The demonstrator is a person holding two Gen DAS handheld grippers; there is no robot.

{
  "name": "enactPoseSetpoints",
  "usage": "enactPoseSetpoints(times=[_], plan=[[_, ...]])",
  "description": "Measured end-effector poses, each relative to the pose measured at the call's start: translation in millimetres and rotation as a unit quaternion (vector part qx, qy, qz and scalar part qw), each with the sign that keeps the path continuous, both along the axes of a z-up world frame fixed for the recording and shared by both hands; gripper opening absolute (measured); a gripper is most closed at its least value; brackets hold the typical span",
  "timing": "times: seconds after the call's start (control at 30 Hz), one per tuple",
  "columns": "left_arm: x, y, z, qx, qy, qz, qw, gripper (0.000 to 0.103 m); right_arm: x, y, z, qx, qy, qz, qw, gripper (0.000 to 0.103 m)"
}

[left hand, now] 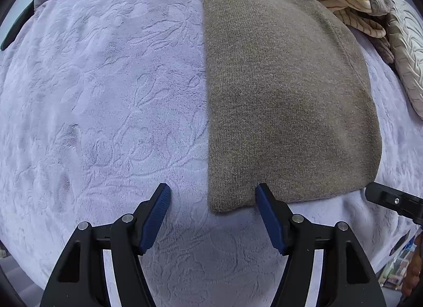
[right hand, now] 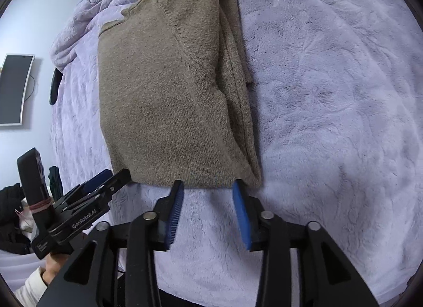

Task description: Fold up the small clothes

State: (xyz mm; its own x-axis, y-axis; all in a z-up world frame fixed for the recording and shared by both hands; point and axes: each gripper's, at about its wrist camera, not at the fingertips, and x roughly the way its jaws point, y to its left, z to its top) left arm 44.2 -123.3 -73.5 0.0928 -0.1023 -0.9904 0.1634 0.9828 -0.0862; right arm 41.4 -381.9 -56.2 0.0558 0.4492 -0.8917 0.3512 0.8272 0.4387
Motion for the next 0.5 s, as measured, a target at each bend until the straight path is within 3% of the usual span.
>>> enactPoseSetpoints(times=[0.13, 0.5], plan=[[-1.2, 0.7, -3.5, 0.002, 0.005, -0.004, 1.0, 0.068, -5.2, -3.3, 6.1, -0.012, 0.0, 0.0, 1.0, 0.055], [-0.4, -3.9, -15.9, 0.002, 0.015, -0.01, 0.9998, 0.068, -12.5, -18.9, 6.3, -0.013, 0.006, -0.023, 1.0, 0.06]])
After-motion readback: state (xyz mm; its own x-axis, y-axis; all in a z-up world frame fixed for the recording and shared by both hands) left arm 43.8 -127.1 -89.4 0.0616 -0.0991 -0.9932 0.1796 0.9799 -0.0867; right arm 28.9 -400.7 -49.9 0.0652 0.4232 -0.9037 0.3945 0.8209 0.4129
